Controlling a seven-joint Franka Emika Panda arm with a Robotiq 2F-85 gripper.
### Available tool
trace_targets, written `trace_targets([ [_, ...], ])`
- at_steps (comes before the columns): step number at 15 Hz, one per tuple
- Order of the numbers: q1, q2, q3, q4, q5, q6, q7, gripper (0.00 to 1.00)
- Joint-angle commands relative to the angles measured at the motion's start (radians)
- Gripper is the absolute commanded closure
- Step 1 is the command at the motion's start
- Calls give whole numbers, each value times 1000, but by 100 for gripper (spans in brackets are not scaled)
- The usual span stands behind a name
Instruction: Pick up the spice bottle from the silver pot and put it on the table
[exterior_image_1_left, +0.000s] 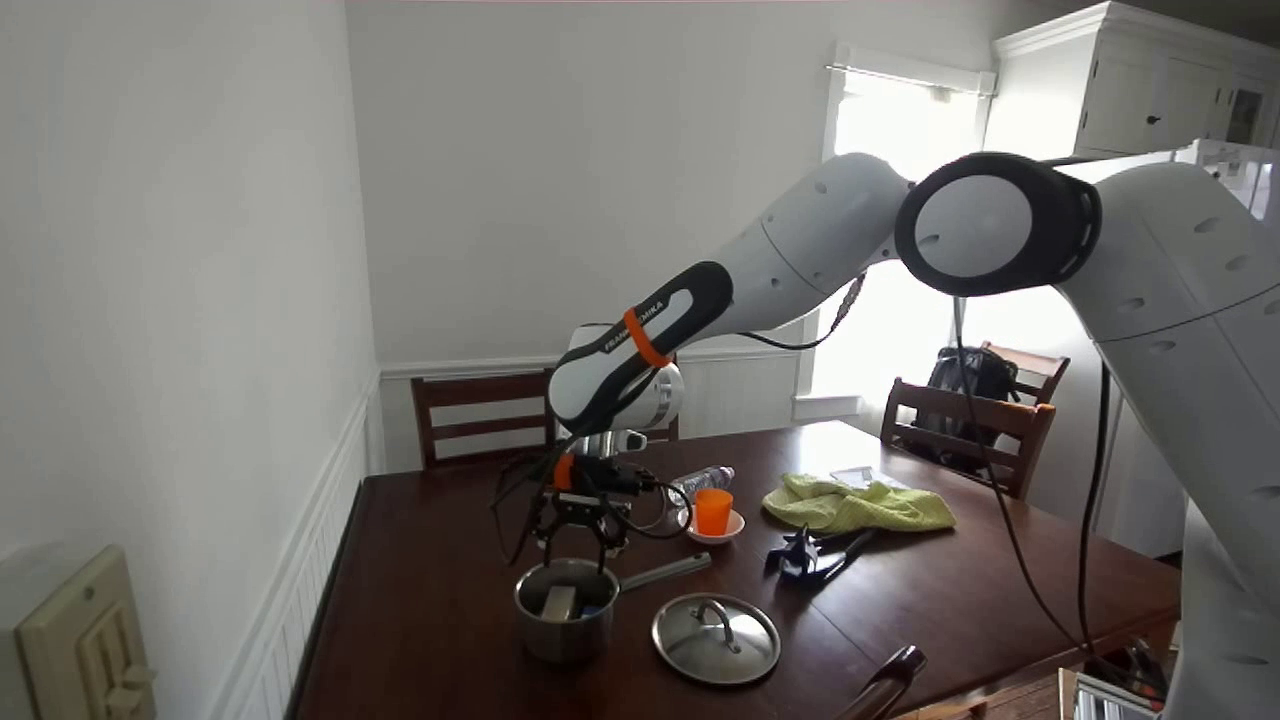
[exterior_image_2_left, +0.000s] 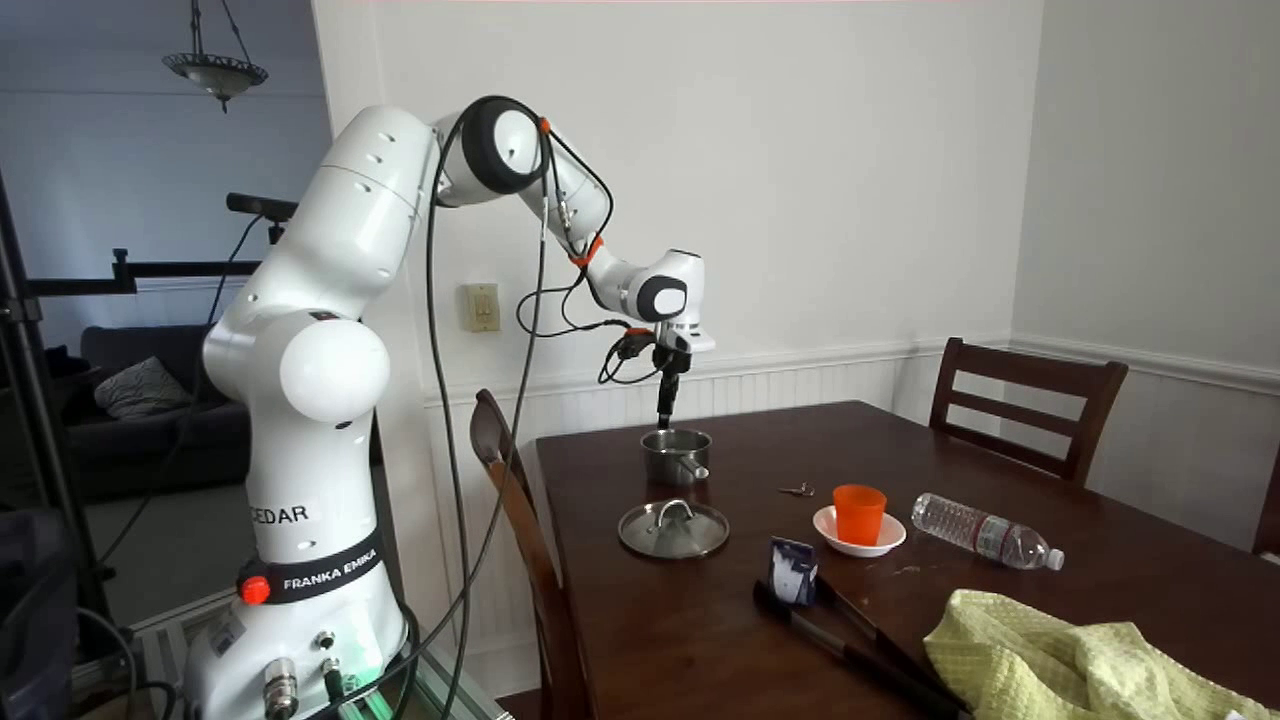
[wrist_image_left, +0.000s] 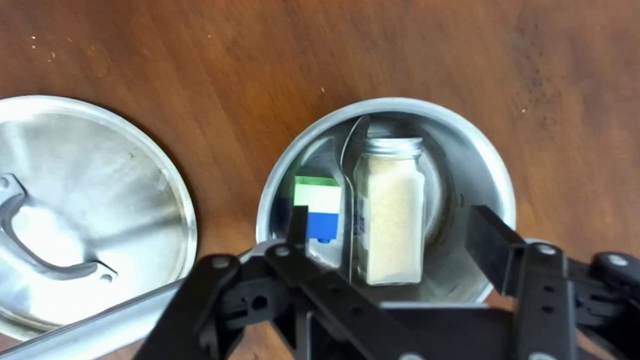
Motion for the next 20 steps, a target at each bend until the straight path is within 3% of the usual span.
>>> trace_targets([
  [1,46,31,-42,-19,-109,74,92,0],
  [3,67,52,-57,-25,-166,144,124,0],
  [4,30,43,-23,-10,-126,91,84,0],
  [12,44,144,-14,38,-127,189,101,0],
  [19,53,239,-16,87,-122,310,102,15],
  [20,53,247,-13,97,-121,319,97,25],
])
